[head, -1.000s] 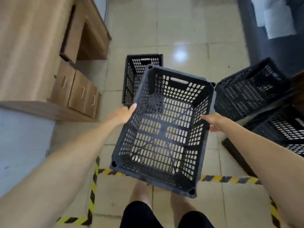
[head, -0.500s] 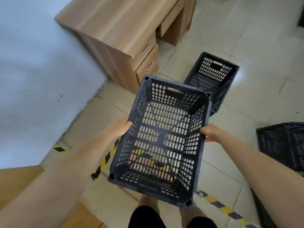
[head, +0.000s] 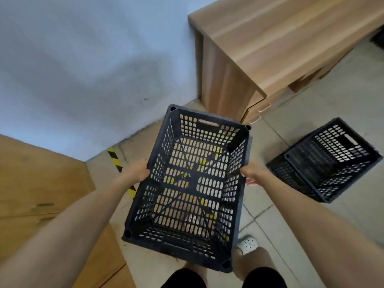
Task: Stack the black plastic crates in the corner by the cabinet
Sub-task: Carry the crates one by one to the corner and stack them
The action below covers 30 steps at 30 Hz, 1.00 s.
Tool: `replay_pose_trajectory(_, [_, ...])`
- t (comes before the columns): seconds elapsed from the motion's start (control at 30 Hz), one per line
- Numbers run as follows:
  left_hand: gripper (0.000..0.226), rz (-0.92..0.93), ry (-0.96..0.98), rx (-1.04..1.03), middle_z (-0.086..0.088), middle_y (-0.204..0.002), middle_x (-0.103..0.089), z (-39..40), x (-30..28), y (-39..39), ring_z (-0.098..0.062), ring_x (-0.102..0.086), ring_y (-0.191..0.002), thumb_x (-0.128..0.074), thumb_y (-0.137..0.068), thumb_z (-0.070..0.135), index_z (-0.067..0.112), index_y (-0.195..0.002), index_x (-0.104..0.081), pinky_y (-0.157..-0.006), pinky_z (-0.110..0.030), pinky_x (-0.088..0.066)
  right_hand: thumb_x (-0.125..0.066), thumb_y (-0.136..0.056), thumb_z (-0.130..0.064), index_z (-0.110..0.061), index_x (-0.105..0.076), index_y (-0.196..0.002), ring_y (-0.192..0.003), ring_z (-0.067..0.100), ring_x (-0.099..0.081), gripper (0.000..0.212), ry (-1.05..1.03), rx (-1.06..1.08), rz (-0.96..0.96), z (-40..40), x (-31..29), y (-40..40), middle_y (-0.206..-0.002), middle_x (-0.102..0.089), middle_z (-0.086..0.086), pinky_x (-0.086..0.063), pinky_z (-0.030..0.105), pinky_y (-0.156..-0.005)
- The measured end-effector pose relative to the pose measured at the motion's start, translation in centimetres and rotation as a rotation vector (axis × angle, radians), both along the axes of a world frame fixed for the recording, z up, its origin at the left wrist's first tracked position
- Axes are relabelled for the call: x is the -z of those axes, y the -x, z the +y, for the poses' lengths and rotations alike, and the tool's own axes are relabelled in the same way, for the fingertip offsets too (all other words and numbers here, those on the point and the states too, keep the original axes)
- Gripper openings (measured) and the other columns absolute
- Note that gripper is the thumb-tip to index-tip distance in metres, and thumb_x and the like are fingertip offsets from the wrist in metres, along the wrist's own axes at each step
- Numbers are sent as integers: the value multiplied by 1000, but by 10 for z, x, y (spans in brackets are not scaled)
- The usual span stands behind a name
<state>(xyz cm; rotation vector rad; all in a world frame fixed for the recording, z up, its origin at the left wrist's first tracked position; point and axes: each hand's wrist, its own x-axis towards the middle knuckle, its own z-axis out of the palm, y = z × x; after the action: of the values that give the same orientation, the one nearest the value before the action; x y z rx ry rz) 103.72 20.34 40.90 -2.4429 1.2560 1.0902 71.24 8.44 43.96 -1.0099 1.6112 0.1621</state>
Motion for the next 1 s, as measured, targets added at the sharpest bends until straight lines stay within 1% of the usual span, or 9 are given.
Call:
replay_pose_trajectory(0.03, [27,-4,-5,-47,-20,-114,-63,8,3,-14,-37,-60,-106,-47,-95,7,-4,-119,-54,-84,-36,-48,-39,-98,3,-2,-45,-75,-43,14,-59,25,15,-46,19,-4,2,-18,-70,-49,12,-46,19,-38])
replay_pose_trajectory(0.13, [25,-25,-25,-129,-20,-109,-64,26,9,-48,-37,-61,-100,-49,-95,8,-6,-114,-55,-83,-38,-50,-43,-97,-10,-6,-43,-66,-69,26,-55,32,108,-202,67,-23,28,-59,-77,-51,16,-44,29,-60])
replay_pose_trajectory(0.27, [15,-55,-30,-223,-11,-95,-60,32,19,-82,-28,-57,-86,-51,-93,15,3,-104,-50,-76,-37,-51,-43,-93,-10,-4,-44,-62,-89,33,-59,32,173,-418,130,-59,53,-107,-81,-58,24,-48,36,-67])
replay_pose_trajectory(0.33, [10,-58,-52,-273,-10,-92,-52,24,17,-89,-26,-52,-85,-50,-95,14,6,-98,-44,-71,-33,-44,-44,-90,-7,1,-52,-70,-97,42,-64,23,160,-431,87,-80,61,-132,-98,-65,30,-55,47,-84])
replay_pose_trajectory(0.37, [11,-53,-61,-304,-10,-92,-51,20,21,-94,-26,-51,-85,-50,-95,14,7,-99,-43,-70,-33,-42,-44,-88,-7,1,-54,-74,-98,44,-65,19,157,-438,80,-93,67,-144,-104,-66,30,-55,50,-87])
replay_pose_trajectory(0.6, [24,-9,-141,-510,-13,-101,-58,-25,63,-129,-30,-56,-89,-52,-94,22,5,-110,-44,-77,-39,-48,-47,-91,-14,1,-53,-98,-106,41,-62,18,112,-581,94,-178,104,-214,-113,-64,24,-52,50,-94])
replay_pose_trajectory(0.67, [30,-1,-142,-549,-16,-106,-60,-40,79,-136,-33,-57,-95,-53,-93,21,2,-115,-45,-81,-41,-50,-48,-92,-14,2,-55,-103,-108,41,-59,20,128,-618,99,-200,114,-234,-107,-61,22,-51,49,-95])
replay_pose_trajectory(0.8, [31,14,-177,-584,-18,-114,-59,-56,118,-150,-37,-57,-106,-54,-93,18,2,-119,-46,-87,-44,-50,-49,-89,-12,0,-52,-99,-101,38,-58,15,138,-642,127,-231,144,-270,-100,-55,18,-52,47,-93])
replay_pose_trajectory(1.0, [25,30,-161,-613,-12,-107,-60,-78,187,-187,-34,-58,-102,-52,-95,22,8,-114,-46,-85,-43,-50,-50,-84,-12,2,-54,-119,-110,40,-56,37,127,-608,140,-274,211,-323,-117,-58,23,-50,51,-96])
